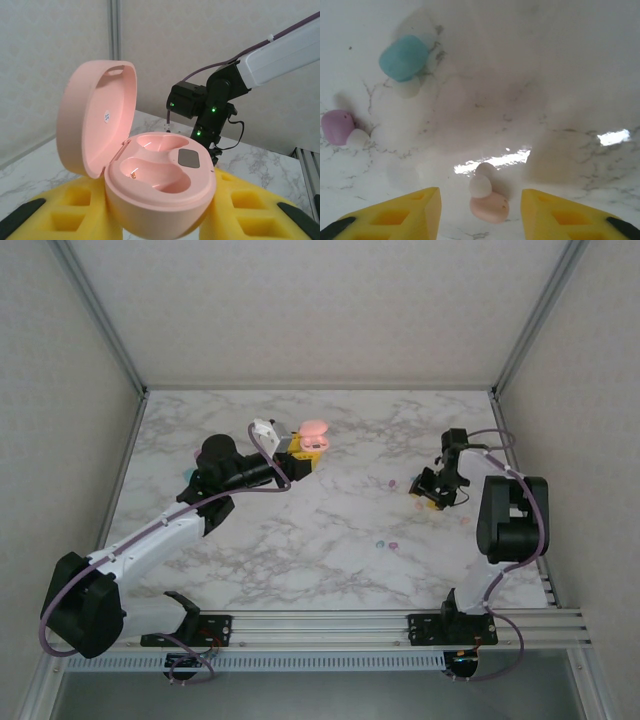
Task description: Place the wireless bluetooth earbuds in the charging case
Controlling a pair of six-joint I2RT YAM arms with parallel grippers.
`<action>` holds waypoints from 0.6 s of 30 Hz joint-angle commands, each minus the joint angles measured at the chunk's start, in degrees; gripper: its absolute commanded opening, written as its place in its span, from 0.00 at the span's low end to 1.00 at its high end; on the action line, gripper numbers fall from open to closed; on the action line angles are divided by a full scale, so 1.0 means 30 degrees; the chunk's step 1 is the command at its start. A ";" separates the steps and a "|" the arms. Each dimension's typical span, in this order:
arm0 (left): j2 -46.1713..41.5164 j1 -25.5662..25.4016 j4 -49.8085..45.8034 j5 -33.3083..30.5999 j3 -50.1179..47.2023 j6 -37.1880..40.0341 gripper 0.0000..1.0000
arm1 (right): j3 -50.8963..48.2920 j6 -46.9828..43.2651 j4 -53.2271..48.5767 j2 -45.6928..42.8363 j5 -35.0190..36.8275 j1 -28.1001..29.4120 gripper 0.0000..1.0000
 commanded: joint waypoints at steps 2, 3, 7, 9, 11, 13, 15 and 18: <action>-0.0544 -0.0178 -0.0042 -0.0312 0.0297 0.0235 0.22 | 0.0776 -0.0956 -0.0492 0.0800 -0.0280 0.0481 0.46; -0.0544 -0.0179 -0.0046 -0.0305 0.0292 0.0285 0.22 | 0.0790 -0.1070 -0.0468 0.0890 -0.0298 0.0624 0.45; -0.0588 -0.0178 -0.0171 -0.0305 0.0292 0.0309 0.22 | 0.0911 -0.1658 -0.0722 0.1090 -0.0389 0.1194 0.46; -0.0603 -0.0182 -0.0248 -0.0305 0.0292 0.0322 0.22 | 0.1068 -0.2179 -0.0955 0.1165 -0.0349 0.1636 0.46; -0.0647 -0.0178 -0.0295 -0.0305 0.0291 0.0328 0.22 | 0.1192 -0.2782 -0.1109 0.1263 -0.0437 0.2046 0.46; -0.0661 -0.0180 -0.0332 -0.0276 0.0278 0.0329 0.22 | 0.1382 -0.3179 -0.1306 0.1461 -0.0695 0.2377 0.46; -0.0690 -0.0178 -0.0369 -0.0276 0.0279 0.0345 0.22 | 0.1562 -0.3499 -0.1382 0.1657 -0.1398 0.2695 0.46; -0.0777 -0.0178 -0.0484 -0.0298 0.0292 0.0356 0.22 | 0.2040 -0.4030 -0.1840 0.1926 -0.2462 0.3319 0.46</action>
